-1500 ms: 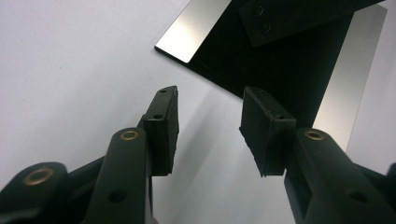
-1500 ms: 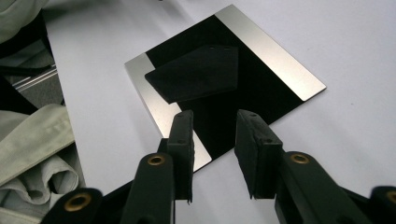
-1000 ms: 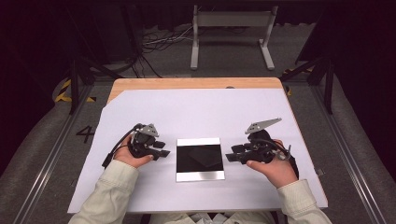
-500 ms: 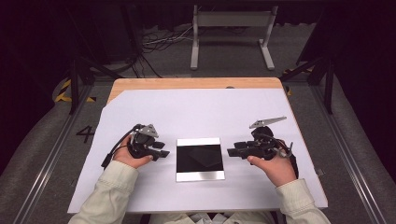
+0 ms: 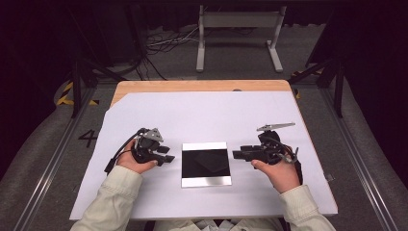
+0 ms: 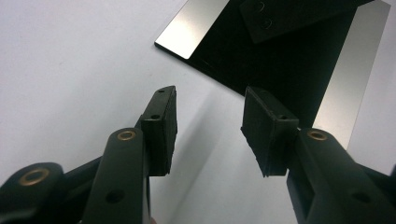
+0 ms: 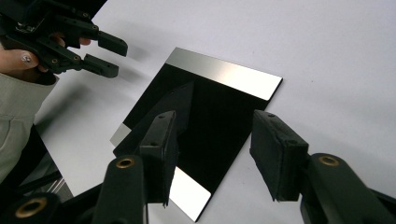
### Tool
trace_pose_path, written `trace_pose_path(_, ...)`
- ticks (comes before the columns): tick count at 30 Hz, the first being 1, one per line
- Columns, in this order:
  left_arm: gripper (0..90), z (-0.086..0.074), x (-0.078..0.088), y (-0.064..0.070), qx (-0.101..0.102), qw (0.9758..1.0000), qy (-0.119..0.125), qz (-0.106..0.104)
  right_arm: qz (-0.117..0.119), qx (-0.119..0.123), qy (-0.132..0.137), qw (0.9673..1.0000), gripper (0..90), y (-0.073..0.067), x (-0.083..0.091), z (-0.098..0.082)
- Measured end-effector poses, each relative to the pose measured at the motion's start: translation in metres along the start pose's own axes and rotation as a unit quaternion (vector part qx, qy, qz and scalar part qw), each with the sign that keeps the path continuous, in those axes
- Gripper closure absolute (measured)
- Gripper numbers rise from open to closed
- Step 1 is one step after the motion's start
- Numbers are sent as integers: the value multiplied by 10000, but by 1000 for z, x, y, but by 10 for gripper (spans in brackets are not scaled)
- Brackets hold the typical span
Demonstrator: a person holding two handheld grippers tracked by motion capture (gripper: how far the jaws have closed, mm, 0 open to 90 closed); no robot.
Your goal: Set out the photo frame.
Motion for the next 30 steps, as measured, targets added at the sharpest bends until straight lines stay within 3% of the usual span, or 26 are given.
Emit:
trace_pose_path(6,554,0,-1,0,-19,10000,-26,9,27,-25,43,10000,468,-4,-4,0)
trace_pose_path(19,550,0,-1,0,-22,10000,-56,27,411,-315,-178,9985,428,-16,-17,-3)
trace_pose_path(30,550,-1,-2,1,-17,10000,-65,9,475,-251,-327,9980,420,-22,-32,-7)
Point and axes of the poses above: each handheld gripper's, and its own axes: x roughly backward along the jaws, z roughly out of its top, y roughly to its right, the point moved 7 cm from there along -x, roughly forward along the jaws, and after that the axes turned 1 degree about -x, right-handed, at the moved point
